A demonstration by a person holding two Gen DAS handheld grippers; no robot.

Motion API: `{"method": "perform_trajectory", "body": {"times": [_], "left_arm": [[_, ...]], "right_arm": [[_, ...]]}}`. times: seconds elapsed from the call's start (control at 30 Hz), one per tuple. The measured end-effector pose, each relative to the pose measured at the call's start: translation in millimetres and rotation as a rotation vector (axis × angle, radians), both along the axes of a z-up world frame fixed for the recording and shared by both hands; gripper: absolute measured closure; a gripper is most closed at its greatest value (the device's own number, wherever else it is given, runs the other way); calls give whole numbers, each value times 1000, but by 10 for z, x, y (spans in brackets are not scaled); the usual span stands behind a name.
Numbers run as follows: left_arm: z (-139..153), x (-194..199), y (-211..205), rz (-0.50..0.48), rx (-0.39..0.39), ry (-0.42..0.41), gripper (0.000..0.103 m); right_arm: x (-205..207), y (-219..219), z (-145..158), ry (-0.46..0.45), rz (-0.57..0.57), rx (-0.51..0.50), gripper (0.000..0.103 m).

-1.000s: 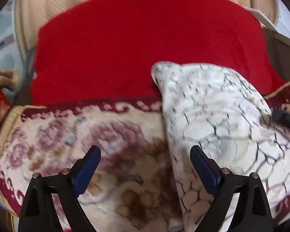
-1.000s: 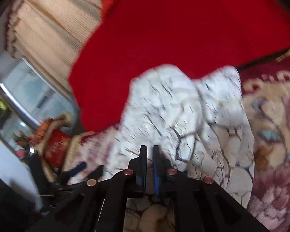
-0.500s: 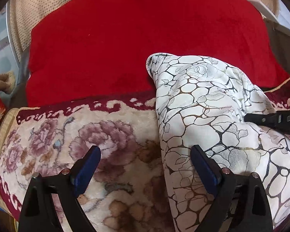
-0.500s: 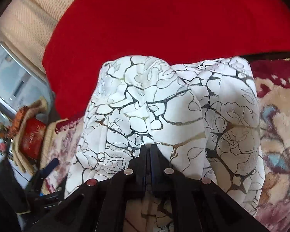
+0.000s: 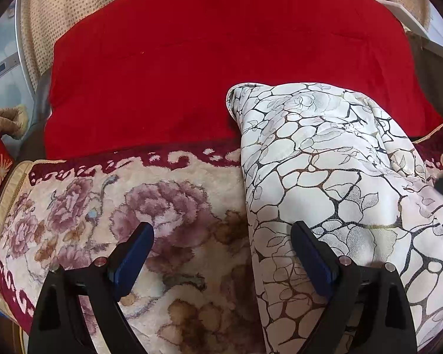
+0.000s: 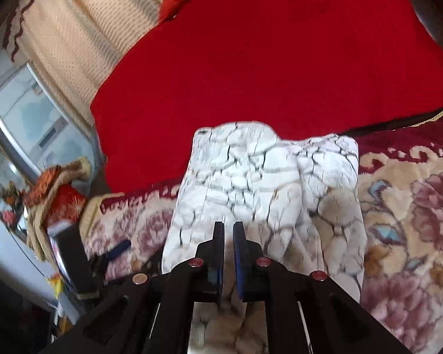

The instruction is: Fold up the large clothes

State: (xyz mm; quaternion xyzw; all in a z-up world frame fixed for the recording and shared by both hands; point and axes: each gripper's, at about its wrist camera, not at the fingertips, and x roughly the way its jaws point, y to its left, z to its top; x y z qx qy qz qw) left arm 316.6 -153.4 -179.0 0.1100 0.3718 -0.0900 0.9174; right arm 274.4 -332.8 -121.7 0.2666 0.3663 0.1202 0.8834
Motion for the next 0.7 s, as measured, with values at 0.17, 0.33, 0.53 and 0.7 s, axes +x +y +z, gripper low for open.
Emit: {"method": "perform_trajectory", "body": {"times": [0.17, 0.33, 0.53, 0.7], "left_arm": [[15, -30, -37, -4, 29, -22, 9], [22, -35, -1, 0, 17, -23, 9], [28, -48, 9, 2, 17, -28, 9], [26, -41, 33, 9, 4, -15, 9]], "right_arm": [[76, 87, -427, 107, 31, -14, 96], [76, 58, -424, 100, 32, -12, 96], [81, 110, -407, 91, 34, -15, 96], [-8, 110, -178, 45, 26, -44, 93]]}}
